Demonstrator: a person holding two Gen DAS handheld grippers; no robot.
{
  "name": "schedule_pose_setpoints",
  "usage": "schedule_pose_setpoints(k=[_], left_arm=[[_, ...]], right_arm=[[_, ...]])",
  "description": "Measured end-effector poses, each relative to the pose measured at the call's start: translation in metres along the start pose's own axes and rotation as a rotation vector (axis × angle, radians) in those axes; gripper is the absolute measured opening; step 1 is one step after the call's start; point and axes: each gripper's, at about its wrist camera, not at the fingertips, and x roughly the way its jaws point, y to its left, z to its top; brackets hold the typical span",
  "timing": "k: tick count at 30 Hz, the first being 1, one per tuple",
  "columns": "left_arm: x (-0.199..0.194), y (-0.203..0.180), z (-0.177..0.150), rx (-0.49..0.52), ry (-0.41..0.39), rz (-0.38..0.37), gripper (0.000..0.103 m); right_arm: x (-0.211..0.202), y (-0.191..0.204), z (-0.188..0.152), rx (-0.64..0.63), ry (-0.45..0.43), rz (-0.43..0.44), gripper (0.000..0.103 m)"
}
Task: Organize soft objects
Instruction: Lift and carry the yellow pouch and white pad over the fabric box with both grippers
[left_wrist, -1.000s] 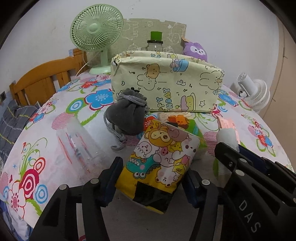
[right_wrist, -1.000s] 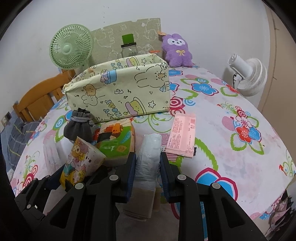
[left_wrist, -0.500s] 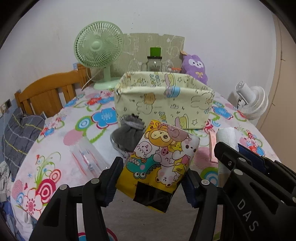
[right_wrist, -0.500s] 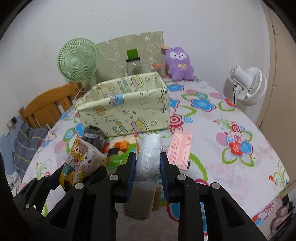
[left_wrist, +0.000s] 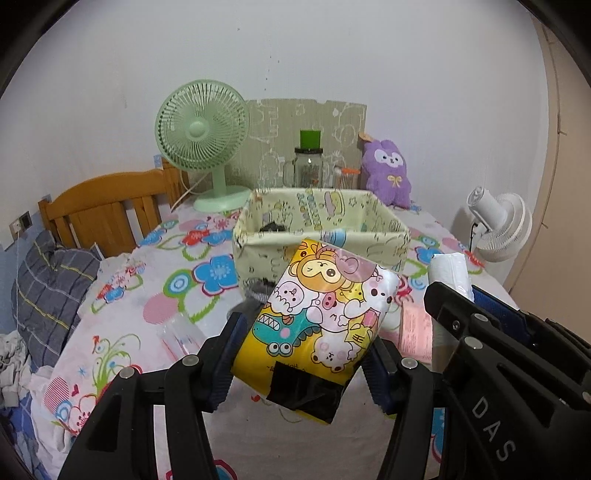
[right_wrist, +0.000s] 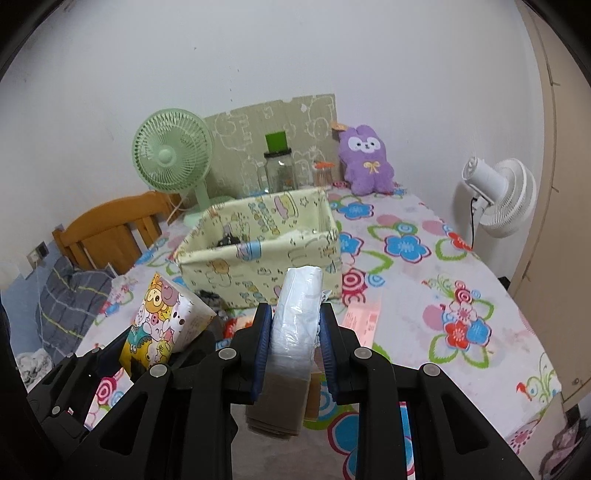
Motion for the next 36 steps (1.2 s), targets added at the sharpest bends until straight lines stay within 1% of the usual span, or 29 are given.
schedule_pose_setpoints(k=[11, 21, 27, 36], left_arm=[[-0.02, -0.006, 0.027, 0.012, -0.06, 0.013, 0.061], [-0.032, -0.006, 0.045, 0.021, -0.101, 0.001, 0.061], [-0.034, -0.006, 0.058, 0.023, -0.124, -0.001, 0.061], [-0.025, -0.006, 0.074, 0.031, -0.133, 0.005, 0.061]], right_arm=[[-0.022, 0.001, 0.027, -0.003, -0.057, 0.018, 0.029], [-0.035, 0.004, 0.046, -0.008, -0.099, 0.026, 0.029], [-0.038, 0.006, 0.057, -0.012, -0.123, 0.035, 0.029], [-0.028, 0.007, 0.074, -0.012, -0.132, 0.043, 0.029]])
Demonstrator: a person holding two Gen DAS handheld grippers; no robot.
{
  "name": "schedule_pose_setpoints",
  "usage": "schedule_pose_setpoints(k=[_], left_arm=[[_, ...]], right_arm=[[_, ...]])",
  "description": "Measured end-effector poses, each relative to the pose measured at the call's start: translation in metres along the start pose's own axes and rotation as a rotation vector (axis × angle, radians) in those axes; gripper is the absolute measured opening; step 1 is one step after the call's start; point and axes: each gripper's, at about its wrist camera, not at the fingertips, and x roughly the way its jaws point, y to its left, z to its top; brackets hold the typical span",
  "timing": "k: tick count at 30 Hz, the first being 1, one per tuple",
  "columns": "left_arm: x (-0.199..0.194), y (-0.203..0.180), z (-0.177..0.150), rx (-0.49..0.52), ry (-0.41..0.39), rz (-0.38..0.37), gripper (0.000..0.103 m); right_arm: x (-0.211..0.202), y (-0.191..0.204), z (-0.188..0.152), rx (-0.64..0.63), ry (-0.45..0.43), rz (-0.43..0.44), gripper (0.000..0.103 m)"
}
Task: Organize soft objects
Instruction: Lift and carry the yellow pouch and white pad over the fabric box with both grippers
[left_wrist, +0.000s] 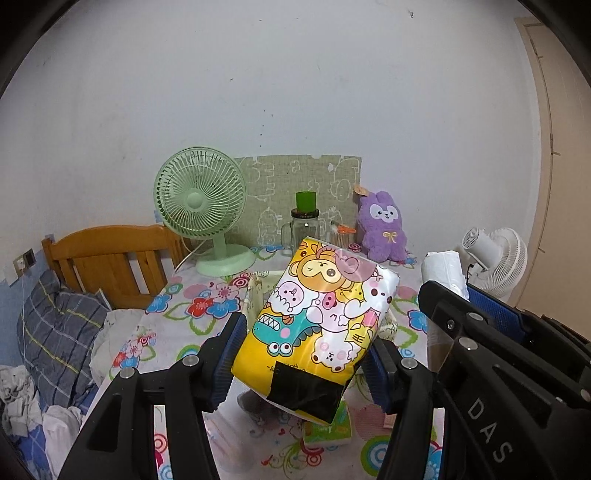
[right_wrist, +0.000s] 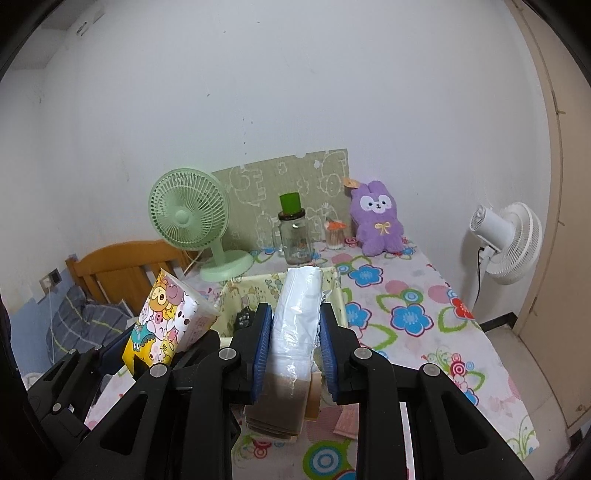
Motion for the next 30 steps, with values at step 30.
schedule_pose_setpoints(k=[30], left_arm=[[0.068, 0.003, 0.036, -0.024, 0.004, 0.012, 0.061]], right_arm=[[0.078, -0.004, 0.041, 0.011, 0.004, 0.003, 0.029]])
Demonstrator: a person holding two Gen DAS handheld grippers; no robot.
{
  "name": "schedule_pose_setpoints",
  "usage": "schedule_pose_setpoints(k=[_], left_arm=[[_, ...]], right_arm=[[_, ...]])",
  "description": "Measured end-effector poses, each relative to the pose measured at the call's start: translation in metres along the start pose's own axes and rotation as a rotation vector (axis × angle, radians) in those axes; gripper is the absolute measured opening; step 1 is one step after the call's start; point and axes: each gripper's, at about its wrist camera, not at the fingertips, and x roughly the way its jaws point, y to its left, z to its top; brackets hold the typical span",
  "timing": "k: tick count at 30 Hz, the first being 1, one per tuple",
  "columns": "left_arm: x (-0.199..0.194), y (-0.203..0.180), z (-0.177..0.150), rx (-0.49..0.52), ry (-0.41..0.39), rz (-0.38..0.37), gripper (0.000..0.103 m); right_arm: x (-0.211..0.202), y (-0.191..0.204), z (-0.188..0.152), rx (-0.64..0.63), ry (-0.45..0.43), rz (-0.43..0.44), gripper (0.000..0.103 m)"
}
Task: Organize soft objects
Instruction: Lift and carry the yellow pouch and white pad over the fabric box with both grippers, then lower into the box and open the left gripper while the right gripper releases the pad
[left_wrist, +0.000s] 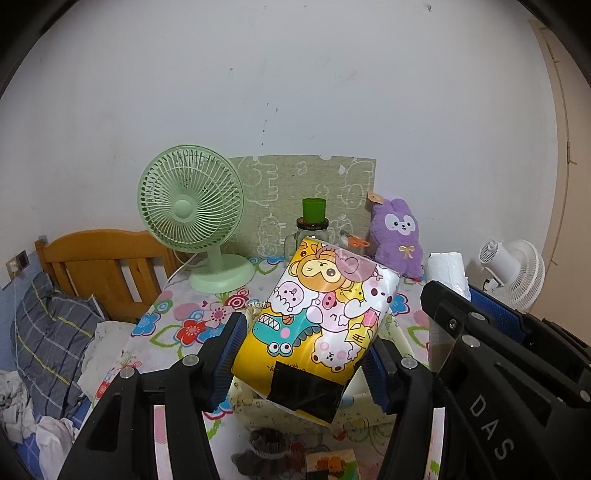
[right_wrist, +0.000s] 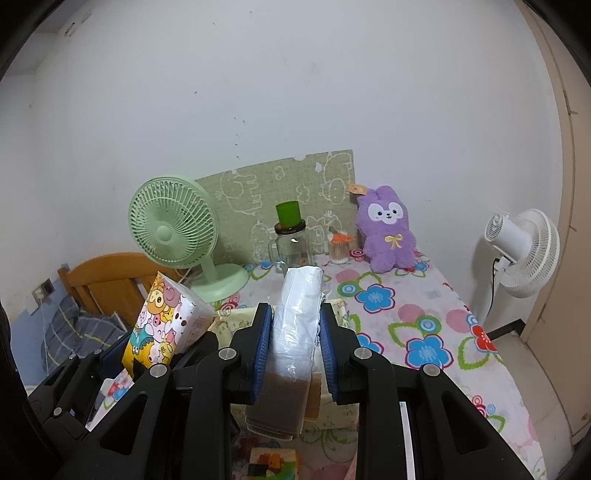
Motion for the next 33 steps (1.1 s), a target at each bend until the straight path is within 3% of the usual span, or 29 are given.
schedule_pose_setpoints(k=[13, 25, 28, 33], left_arm=[[0.035, 0.001, 0.007, -0.026, 0.028, 0.005, 0.062], [0.087, 0.004, -0.001, -0.039, 0.117, 0.015, 0.062], [0.097, 0.001, -0.007, -0.006, 0.155, 0.017, 0.066], [0.104, 0.002, -0.012, 0.012, 0.179, 0.023, 0.088]], right_arm=[[0.037, -0.005, 0.007, 0.003, 0.012, -0.005, 0.029], [0.081, -0.011, 0.003, -0.004, 0.072, -0.007, 0.029], [0.092, -0.014, 0.0, -0.009, 0.087, -0.01, 0.029], [0.11, -0.018, -0.003, -0.008, 0.113, -0.013, 0.029]])
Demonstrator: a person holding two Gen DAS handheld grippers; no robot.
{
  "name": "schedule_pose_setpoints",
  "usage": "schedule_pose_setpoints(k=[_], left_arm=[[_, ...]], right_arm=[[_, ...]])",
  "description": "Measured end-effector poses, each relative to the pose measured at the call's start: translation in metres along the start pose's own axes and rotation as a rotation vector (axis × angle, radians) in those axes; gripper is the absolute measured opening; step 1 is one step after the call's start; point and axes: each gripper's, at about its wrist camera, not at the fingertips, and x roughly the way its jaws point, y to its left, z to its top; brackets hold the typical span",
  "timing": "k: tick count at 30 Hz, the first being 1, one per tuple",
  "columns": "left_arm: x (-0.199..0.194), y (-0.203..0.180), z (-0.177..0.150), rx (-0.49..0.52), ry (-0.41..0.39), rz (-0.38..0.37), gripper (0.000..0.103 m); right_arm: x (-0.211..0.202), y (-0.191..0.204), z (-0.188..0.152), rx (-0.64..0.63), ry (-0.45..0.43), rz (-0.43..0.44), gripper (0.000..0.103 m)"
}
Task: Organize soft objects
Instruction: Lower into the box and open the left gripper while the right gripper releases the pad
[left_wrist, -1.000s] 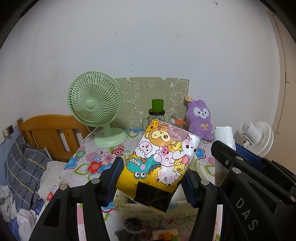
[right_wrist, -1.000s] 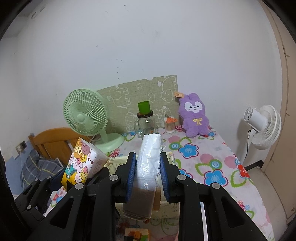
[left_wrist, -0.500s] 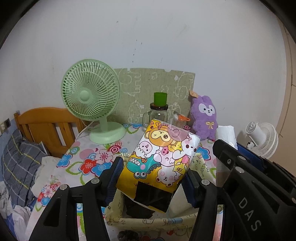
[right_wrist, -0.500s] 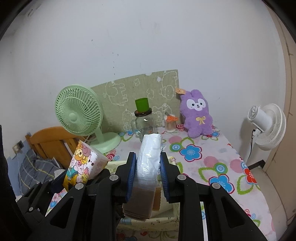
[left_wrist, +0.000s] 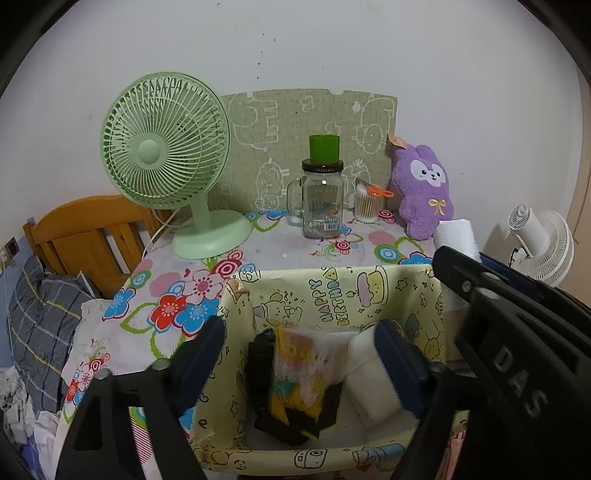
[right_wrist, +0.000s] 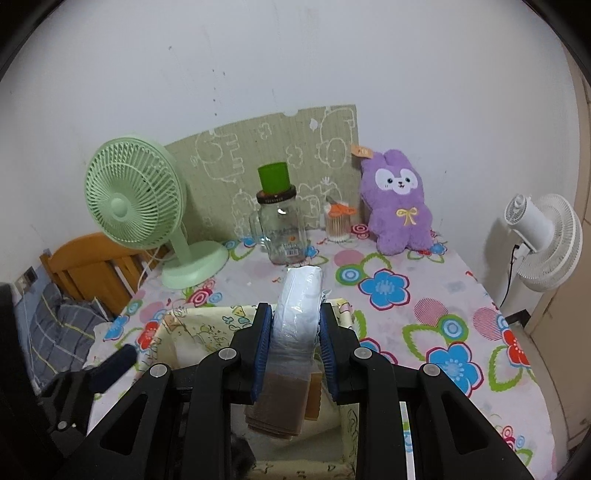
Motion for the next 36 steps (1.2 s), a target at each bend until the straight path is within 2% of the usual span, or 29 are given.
schedule_pose_setpoints(k=[3, 12, 14, 16, 19, 28, 36], left_arm=[[0.001, 0.002, -0.001, 0.003, 0.006, -0.009, 0.094], [0.006, 0.006, -0.007, 0.011, 0.037, -0.004, 0.095], [0.005, 0.005, -0.008, 0.012, 0.036, 0.003, 0.095], [0.005, 0.006, -0.008, 0.008, 0.037, -0.003, 0.095], [0.002, 0.006, -0.009, 0.009, 0.03, -0.003, 0.095], [-0.012, 0.005, -0.009, 0.017, 0.004, -0.011, 0.095], [-0.03, 0.003, -0.009, 0.027, -0.031, -0.018, 0.095]], right_arm=[[0.01, -0.002, -0.002, 0.004, 0.018, 0.007, 0.028], [0.028, 0.009, -0.011, -0.018, 0.058, 0.053, 0.03], [0.029, 0.012, -0.012, -0.03, 0.067, 0.049, 0.038], [0.028, 0.012, -0.012, -0.027, 0.068, 0.054, 0.061], [0.023, 0.012, -0.014, -0.008, 0.055, 0.07, 0.073], [0.007, 0.013, -0.015, -0.013, 0.055, 0.055, 0.085], [-0.013, 0.013, -0.013, -0.029, 0.029, 0.043, 0.086]])
